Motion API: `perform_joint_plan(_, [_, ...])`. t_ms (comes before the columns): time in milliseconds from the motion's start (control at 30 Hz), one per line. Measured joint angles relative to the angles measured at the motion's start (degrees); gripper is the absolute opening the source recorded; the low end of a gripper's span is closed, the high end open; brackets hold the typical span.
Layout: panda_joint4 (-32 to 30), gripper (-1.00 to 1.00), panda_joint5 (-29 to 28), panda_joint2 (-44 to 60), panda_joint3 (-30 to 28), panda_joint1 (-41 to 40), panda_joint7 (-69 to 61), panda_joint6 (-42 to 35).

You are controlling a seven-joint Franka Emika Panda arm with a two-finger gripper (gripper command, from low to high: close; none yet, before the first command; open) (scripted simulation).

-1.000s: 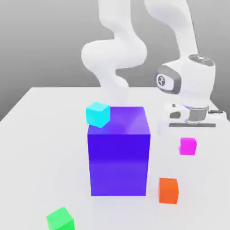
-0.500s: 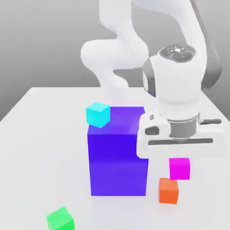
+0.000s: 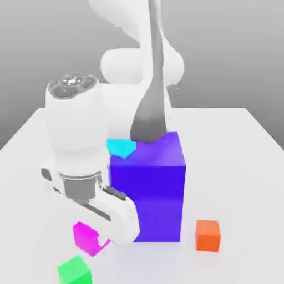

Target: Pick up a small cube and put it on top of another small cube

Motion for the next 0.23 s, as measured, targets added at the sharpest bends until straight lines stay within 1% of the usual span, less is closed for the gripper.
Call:
perform_joint_plan(33, [0.3,-1.00,0.2,2.0,0.0,-0.2,-0.3,1.7])
perform_joint_plan(67, [0.5,1.00,0.5,3.9,0.1,-0.4,-0.5,3.5])
perform_joint_plan(233, [0.5,1.00,0.5,3.9,0.1,-0.4,-0.5,3.5])
